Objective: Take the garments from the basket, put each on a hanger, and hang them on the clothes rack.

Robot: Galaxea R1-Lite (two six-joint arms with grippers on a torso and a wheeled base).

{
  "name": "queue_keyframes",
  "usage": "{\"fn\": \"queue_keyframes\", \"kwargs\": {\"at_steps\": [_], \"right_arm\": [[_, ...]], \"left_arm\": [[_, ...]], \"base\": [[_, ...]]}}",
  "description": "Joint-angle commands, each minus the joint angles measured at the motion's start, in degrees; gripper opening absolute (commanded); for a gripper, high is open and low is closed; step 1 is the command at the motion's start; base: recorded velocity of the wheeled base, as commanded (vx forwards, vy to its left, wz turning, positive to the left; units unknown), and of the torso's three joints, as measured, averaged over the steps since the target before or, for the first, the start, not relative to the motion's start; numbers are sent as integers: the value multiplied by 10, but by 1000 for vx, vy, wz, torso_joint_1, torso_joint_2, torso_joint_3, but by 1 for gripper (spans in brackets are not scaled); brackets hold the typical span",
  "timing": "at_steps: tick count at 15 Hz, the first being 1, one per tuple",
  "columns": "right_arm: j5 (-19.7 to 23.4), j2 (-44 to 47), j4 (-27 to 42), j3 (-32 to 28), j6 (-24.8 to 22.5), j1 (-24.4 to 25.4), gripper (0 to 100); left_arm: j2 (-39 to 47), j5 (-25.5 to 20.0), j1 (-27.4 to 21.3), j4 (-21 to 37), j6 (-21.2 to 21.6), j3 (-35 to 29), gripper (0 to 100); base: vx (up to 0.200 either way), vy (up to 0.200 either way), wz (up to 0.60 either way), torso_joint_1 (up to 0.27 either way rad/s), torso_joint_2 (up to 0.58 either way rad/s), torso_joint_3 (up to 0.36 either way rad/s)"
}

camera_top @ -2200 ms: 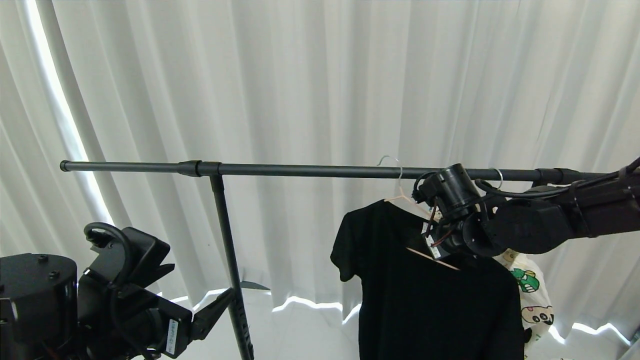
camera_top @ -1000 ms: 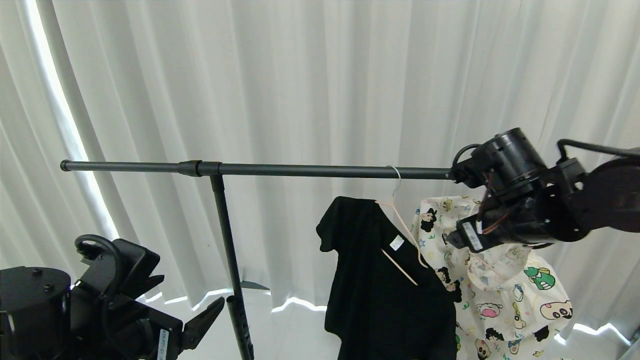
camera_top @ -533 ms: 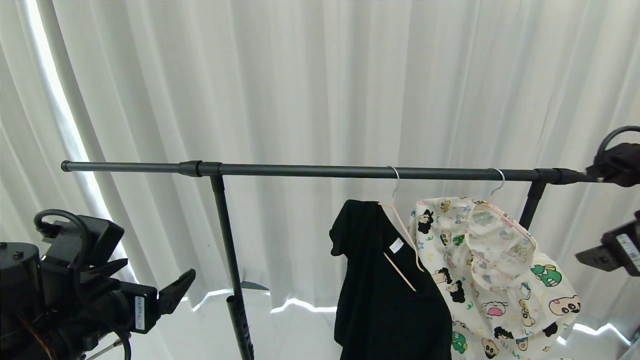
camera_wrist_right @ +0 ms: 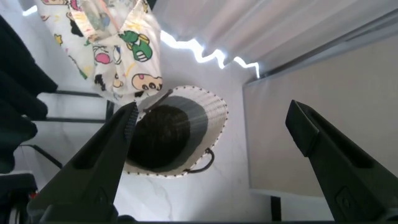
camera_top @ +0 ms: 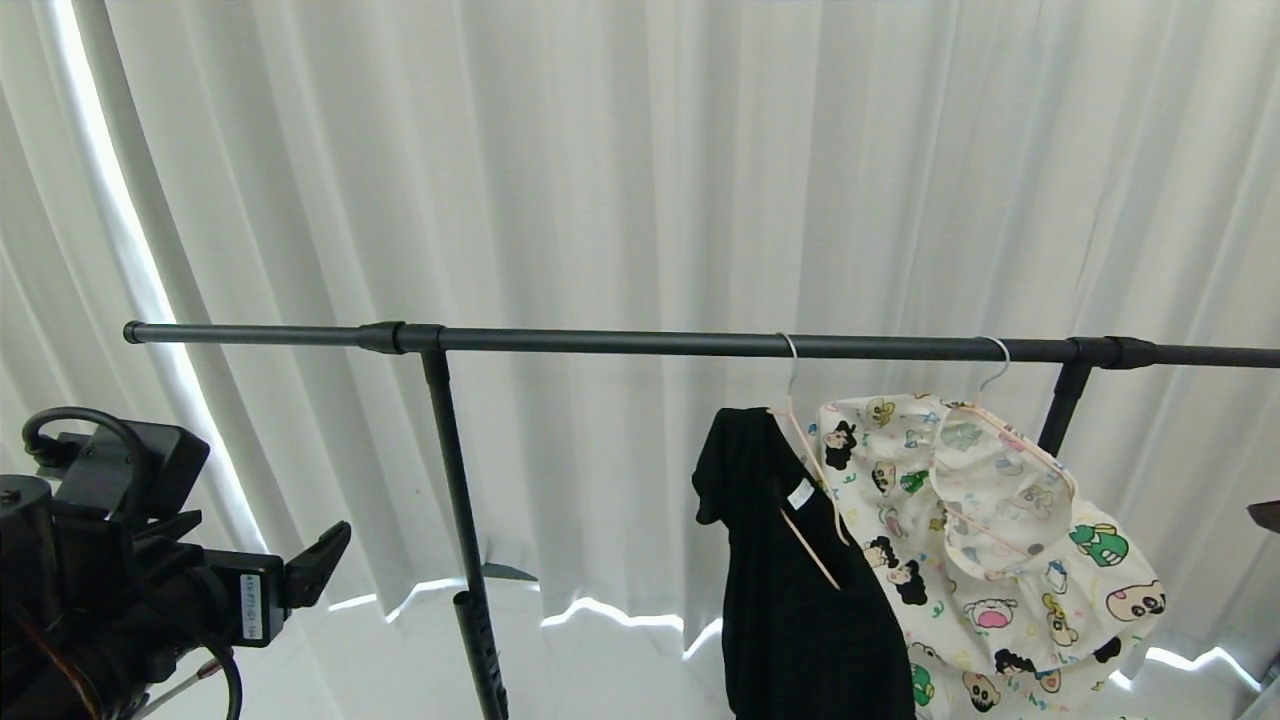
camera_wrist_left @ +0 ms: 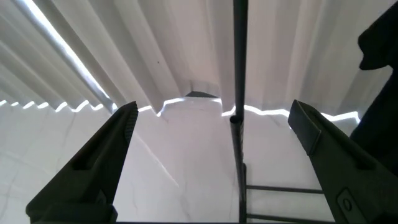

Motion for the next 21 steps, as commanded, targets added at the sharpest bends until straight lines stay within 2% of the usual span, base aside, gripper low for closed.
{"fn": "queue_keyframes", "kwargs": {"at_steps": [1, 6, 16, 21], "right_arm": [[0, 1, 0, 1, 1, 0, 100], [0, 0, -50, 35, -1, -14, 100], [4, -9, -50, 35, -1, -29, 100], [5, -12, -50, 35, 0, -29, 100]], "left_arm": [[-4, 1, 0, 0, 0, 2, 100], [-2, 1, 0, 0, 1, 0, 100], [-13, 1, 0, 1, 2, 4, 100], [-19, 1, 0, 1, 1, 4, 100]], "base": [[-200, 0, 0, 7, 2, 7], [-200, 0, 0, 8, 2, 2], [-200, 0, 0, -2, 2, 4], [0, 0, 0, 0, 0, 0]]}}
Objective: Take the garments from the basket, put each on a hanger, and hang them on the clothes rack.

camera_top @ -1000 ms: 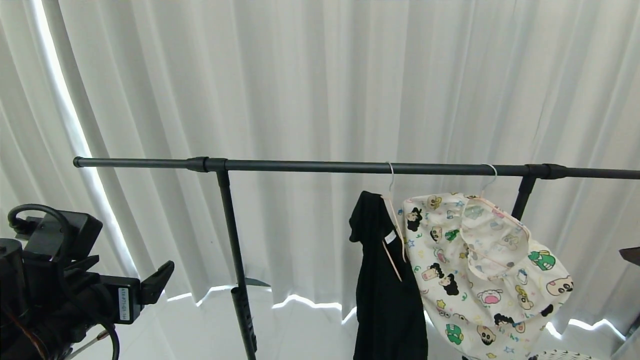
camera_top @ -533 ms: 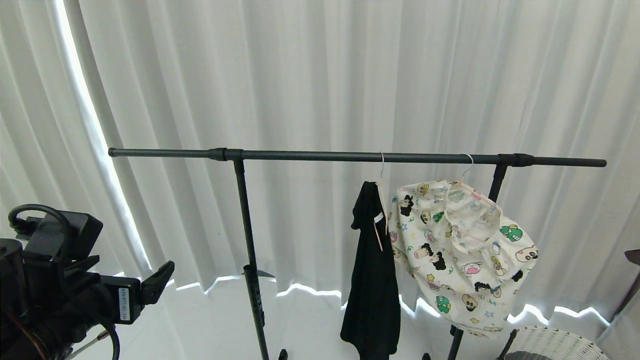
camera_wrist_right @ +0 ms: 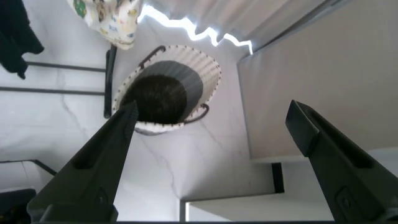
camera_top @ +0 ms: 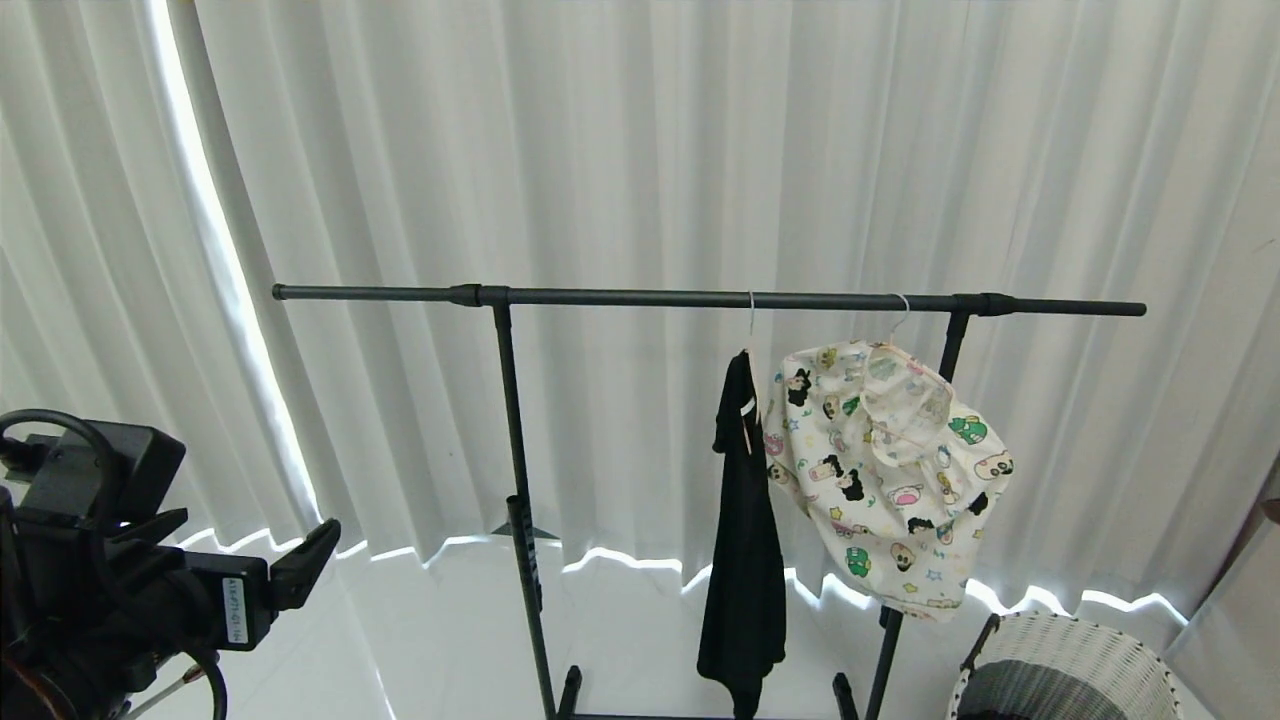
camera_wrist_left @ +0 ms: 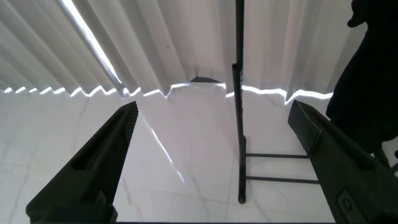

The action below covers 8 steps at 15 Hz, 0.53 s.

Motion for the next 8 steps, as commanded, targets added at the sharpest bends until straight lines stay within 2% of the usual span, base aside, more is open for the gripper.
{"fn": "queue_keyframes", "kwargs": {"at_steps": [1, 4, 8], "right_arm": [[0, 1, 0, 0, 0, 0, 100], [0, 0, 0, 1, 0, 0, 100], [0, -7, -1, 21, 0, -2, 100]], "left_arm": [[-1, 0, 0, -1, 0, -1, 100], [-1, 0, 0, 0, 0, -1, 100], [-9, 1, 0, 0, 0, 1, 100]], "base": [[0, 0, 0, 0, 0, 0], [0, 0, 0, -28, 76, 37], [0, 0, 0, -215, 483, 255]]}}
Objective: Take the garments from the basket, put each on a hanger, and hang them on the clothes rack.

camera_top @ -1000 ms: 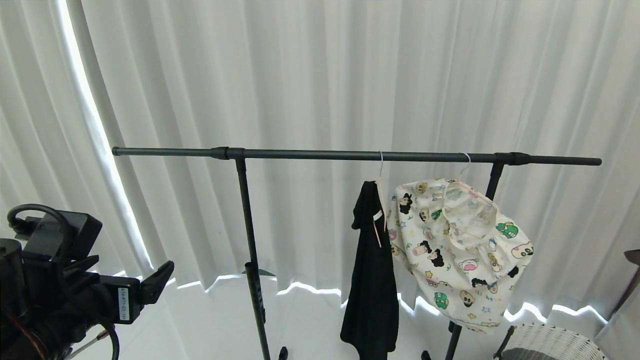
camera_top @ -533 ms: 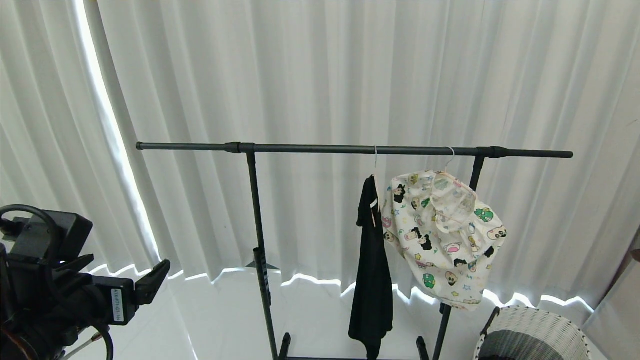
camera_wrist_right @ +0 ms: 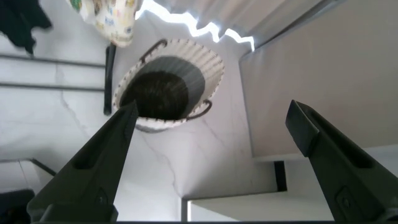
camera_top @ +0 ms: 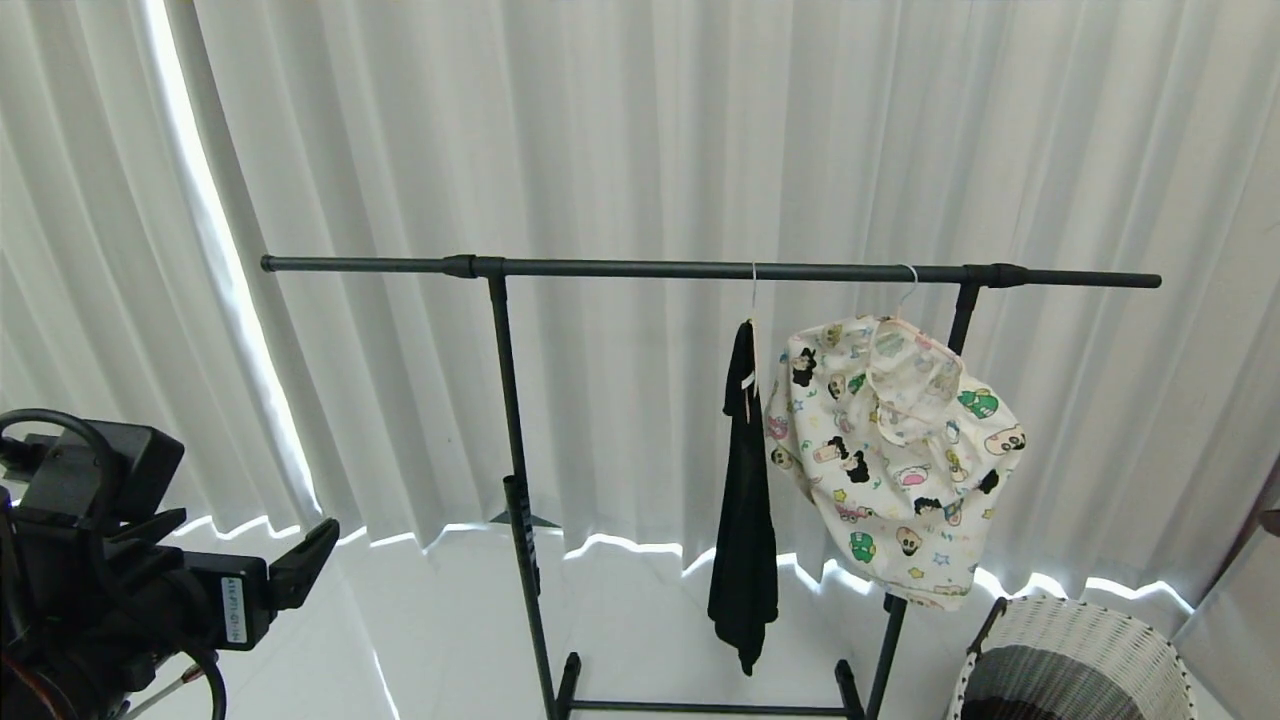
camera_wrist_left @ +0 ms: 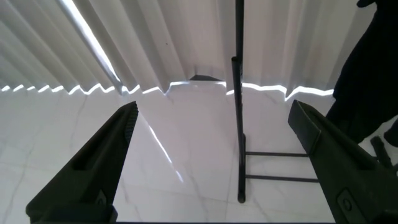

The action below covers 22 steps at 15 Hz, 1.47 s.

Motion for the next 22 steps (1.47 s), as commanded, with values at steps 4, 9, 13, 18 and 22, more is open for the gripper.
{"fn": "queue_keyframes", "kwargs": {"at_steps": [4, 9, 13, 18, 22], "right_arm": [[-1, -12, 0, 18, 0, -10, 100], [0, -56, 0, 57, 1, -35, 100], [14, -129, 0, 119, 5, -61, 100], [39, -286, 0, 237, 12, -97, 100], [41, -494, -45, 401, 39, -95, 100]], "left_arm": [[-13, 1, 18, 0, 0, 16, 100], [-107, 2, 47, 1, 1, 91, 100], [-216, 33, 92, 2, 25, 163, 100], [-357, 56, 119, 97, 63, 173, 100], [-622, 70, 119, 286, 158, 145, 100]], "base": [[0, 0, 0, -235, 543, 293], [0, 0, 0, -228, 515, 286], [0, 0, 0, -201, 493, 289], [0, 0, 0, -183, 473, 286], [0, 0, 0, -154, 464, 295]]}}
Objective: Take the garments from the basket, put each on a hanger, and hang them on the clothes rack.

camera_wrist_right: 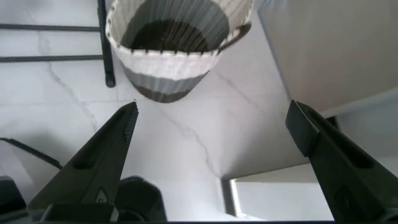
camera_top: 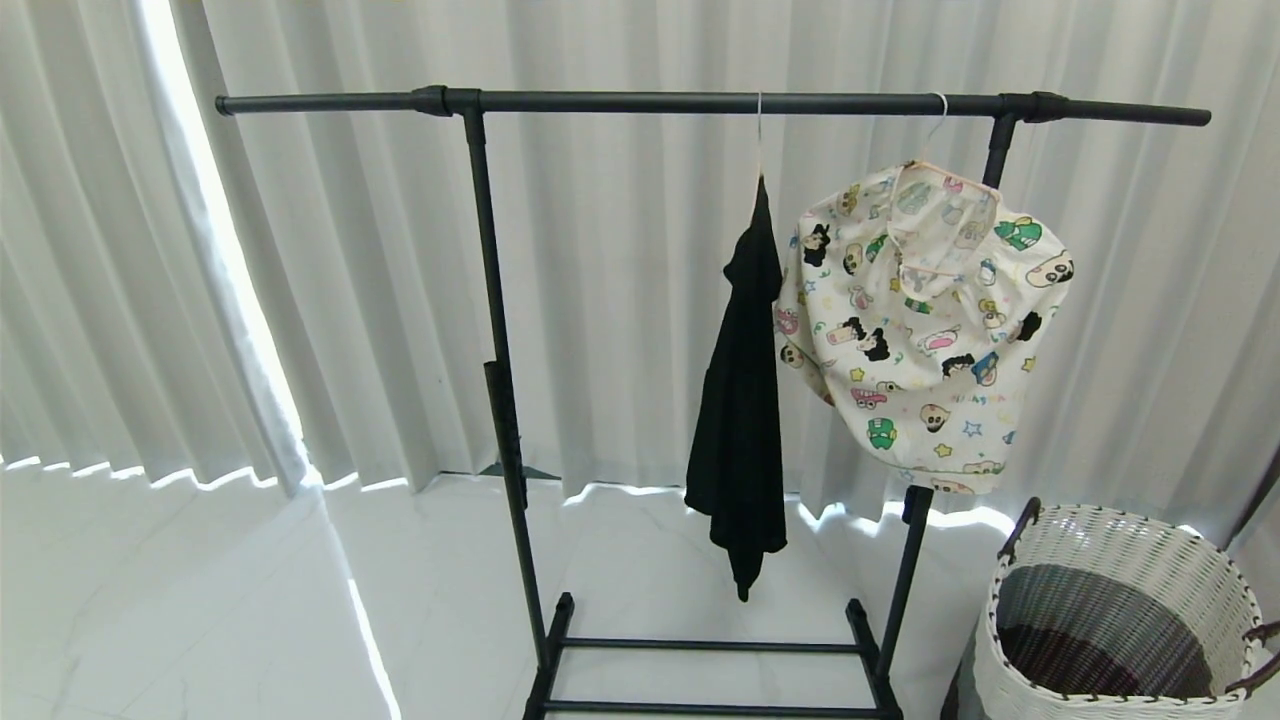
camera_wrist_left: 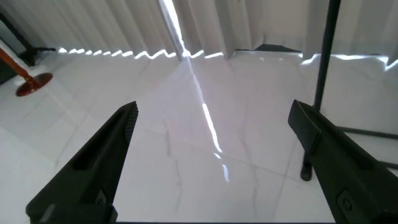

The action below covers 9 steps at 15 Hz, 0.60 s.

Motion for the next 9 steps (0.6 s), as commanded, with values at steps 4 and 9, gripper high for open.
{"fn": "queue_keyframes", "kwargs": {"at_steps": [4, 9], "right_arm": [[55, -315, -216, 234, 10, -15, 100], [33, -316, -225, 239, 18, -15, 100]], "left_arm": [[-223, 7, 19, 93, 41, -20, 100], [-222, -132, 18, 93, -22, -16, 100]], "base": [[0, 0, 0, -38, 208, 126], [0, 0, 0, -29, 79, 49]]}}
